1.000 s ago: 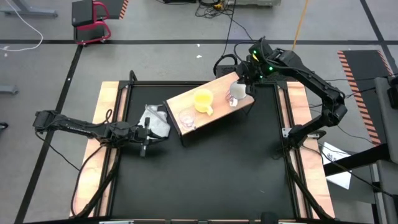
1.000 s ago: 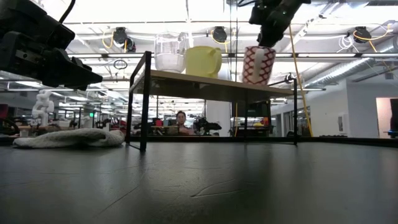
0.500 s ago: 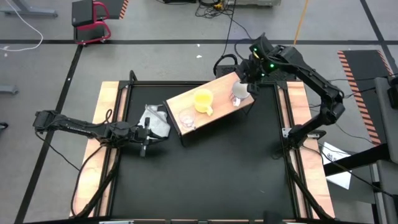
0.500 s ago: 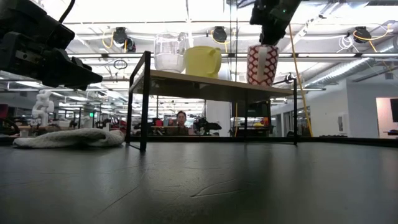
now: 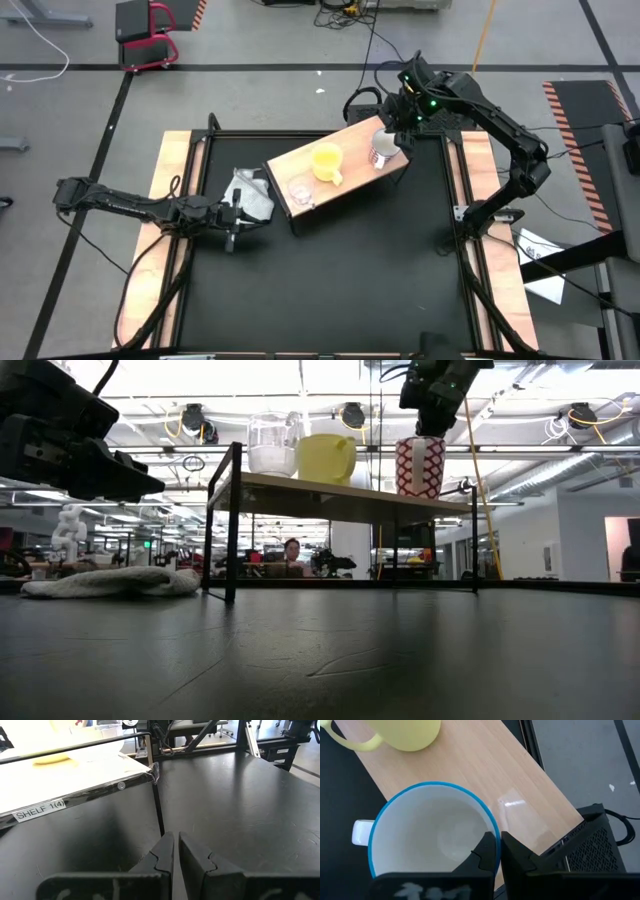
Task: Stack small to large cups/mugs on shelf
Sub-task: Put the white and red mug on the shelf, then return to Home Position
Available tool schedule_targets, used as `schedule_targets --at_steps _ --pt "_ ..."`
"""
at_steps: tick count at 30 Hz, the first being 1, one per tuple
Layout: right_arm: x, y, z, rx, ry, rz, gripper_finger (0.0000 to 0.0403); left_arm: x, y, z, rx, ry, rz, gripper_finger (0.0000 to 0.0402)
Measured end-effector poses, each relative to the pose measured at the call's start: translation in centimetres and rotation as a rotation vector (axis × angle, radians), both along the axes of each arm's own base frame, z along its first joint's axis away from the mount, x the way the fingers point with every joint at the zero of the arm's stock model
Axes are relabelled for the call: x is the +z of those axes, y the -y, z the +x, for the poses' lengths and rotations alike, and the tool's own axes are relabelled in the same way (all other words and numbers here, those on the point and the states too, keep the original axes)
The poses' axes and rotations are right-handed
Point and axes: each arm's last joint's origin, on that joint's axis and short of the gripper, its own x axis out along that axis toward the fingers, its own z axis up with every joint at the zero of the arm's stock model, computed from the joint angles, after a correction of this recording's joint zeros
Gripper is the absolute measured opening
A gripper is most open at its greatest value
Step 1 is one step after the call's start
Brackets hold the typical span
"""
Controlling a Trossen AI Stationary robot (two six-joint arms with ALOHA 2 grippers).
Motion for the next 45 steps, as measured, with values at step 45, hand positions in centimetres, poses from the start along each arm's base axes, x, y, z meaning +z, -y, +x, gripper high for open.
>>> schedule_targets --at_steps 45 --pt "1.7 1.4 0.6 -0.101 0.156 -0.176 0.0118 -0.1 0.0 0.0 0.002 -0.017 -0.021 0.0031"
